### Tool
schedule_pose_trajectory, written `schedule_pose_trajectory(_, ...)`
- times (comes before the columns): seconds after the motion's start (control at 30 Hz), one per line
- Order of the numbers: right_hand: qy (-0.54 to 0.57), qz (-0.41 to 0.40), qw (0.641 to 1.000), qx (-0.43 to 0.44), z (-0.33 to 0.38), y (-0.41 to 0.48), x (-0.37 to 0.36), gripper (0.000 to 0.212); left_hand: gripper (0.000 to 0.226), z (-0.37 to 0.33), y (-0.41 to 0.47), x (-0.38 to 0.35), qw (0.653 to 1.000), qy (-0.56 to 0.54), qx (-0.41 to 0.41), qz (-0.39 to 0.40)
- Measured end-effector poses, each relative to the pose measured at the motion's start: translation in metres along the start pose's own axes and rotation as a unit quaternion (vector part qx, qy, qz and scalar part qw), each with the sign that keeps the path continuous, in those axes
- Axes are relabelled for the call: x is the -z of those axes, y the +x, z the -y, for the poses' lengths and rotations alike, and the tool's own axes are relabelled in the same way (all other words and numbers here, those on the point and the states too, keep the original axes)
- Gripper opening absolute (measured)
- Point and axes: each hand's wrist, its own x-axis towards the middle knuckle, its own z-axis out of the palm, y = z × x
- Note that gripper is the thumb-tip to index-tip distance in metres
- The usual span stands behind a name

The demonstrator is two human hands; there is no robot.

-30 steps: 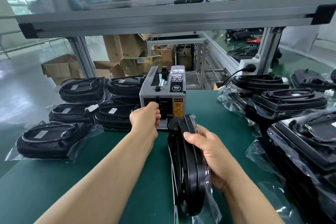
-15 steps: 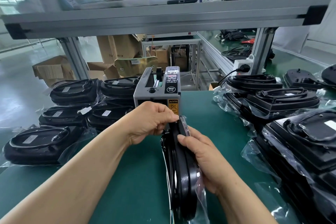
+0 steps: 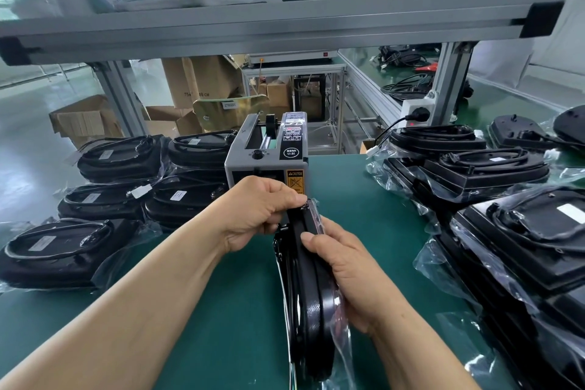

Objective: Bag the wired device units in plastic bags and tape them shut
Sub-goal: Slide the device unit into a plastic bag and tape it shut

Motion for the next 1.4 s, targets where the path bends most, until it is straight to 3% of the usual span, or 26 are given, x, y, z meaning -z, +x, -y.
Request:
schedule_pose_trajectory(0.6,-0.009,-0.012,1.0,0.006,-0.002,0.002,0.001,0.031,0.023,0.004,0.001,-0.009,0.998,0.014,-0.028,-0.056)
schedule_pose_trajectory(0.8,-0.015,-0.012,1.0,0.002,-0.003,0.003,0.003,0.034,0.017,0.012,0.002,-0.012,0.983,0.09,-0.1,-0.127)
schedule_pose_trajectory(0.93,-0.04,-0.008,0.999,0.005,-0.005,0.004,0.003,0.031,0.011,0.018,0.004,-0.017,0.979,0.064,-0.077,-0.176)
schedule_pose_trajectory(1.07,-0.077,-0.01,0.997,0.013,-0.004,0.004,0.003,0.031,0.021,0.017,0.005,-0.022,0.985,-0.009,-0.024,-0.171)
schedule_pose_trajectory(1.27,-0.075,0.008,0.997,0.014,-0.004,0.003,0.005,0.029,0.037,0.025,-0.012,-0.017,0.993,-0.014,-0.004,-0.116)
schedule_pose_trajectory(1.4,-0.086,0.041,0.995,0.026,-0.002,-0.001,0.004,0.035,0.025,0.023,-0.028,-0.014,0.992,-0.018,-0.03,-0.121)
